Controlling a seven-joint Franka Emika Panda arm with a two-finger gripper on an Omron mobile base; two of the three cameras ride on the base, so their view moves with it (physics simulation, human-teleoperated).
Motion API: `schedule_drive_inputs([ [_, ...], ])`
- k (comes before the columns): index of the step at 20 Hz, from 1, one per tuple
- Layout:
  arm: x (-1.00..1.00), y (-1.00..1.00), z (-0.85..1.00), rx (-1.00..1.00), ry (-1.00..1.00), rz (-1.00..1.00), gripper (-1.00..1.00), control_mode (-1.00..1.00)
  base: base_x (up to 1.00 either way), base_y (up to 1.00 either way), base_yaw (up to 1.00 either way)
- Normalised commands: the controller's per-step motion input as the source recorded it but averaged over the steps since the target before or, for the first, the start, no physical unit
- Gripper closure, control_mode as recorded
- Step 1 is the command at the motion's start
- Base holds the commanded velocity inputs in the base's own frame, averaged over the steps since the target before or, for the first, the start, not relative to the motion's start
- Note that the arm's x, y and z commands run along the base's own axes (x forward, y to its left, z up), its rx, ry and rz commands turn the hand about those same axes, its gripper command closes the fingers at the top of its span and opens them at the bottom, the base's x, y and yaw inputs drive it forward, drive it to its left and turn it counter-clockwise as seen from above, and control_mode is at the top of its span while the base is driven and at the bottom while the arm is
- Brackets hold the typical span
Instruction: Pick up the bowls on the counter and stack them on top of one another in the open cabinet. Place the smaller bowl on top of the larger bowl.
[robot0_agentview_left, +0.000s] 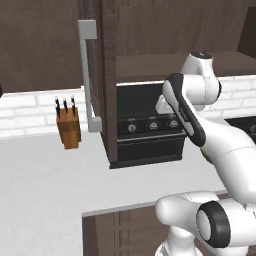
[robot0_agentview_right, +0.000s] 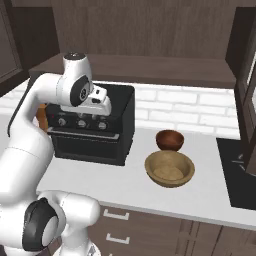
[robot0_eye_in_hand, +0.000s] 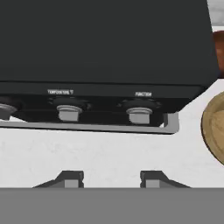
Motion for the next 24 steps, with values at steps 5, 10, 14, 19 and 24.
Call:
schedule_drive_inputs([
  [5,-0.18,-0.68,-0.17,0.07,-0.01,-0.19,-1.0,-1.0,0.0,0.0,0.0],
  [10,-0.14,-1.0,-0.12,0.14,0.0,-0.27,-1.0,-1.0,0.0,0.0,0.0],
  [14,0.0,-1.0,0.0,0.07,0.0,-0.23,-1.0,-1.0,0.0,0.0,0.0],
  [19,0.02,-1.0,-0.02,0.01,0.01,-0.17,-1.0,-1.0,0.0,0.0,0.0],
  [24,0.06,-1.0,-0.19,0.0,0.04,-0.1,-1.0,-1.0,0.0,0.0,0.0],
])
